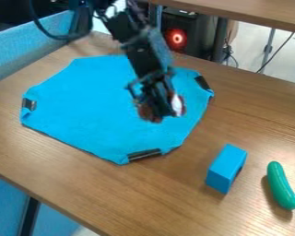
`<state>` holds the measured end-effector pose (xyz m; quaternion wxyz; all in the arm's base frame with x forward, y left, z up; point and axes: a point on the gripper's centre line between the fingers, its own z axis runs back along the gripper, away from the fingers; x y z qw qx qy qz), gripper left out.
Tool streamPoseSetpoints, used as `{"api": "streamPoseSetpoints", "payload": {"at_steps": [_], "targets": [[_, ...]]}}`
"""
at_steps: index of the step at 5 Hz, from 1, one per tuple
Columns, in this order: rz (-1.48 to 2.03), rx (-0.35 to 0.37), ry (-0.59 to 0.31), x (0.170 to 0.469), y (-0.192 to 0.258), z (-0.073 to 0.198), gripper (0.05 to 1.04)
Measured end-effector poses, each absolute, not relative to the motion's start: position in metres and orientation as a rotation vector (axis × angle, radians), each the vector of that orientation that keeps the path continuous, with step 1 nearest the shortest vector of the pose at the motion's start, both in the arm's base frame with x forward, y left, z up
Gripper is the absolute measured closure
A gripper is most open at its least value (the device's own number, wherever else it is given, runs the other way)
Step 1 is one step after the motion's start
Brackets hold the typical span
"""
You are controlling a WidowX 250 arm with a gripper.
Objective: Move the brown object to the left bottom of the cloth
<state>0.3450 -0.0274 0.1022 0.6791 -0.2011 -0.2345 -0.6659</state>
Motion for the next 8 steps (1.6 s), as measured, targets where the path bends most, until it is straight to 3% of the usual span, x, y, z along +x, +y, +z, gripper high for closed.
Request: {"api": "streamPoseSetpoints", "payload": {"at_steps": [2, 4, 6, 7, 8], "targets": [[-1.425, -0.331, -0.483, 0.352, 0.028, 0.095, 0.987], [-1.284, -0.061, -0.354, 0.372, 0.085, 0.091, 0.987], [-1.178, 0.018, -0.29, 0.377, 0.141, 0.078, 0.987], [-1.13, 0.004, -0.248, 0.366, 0.159, 0.067, 0.963], [-1.108, -0.033, -0.173, 0.357, 0.166, 0.07, 0.773]]}}
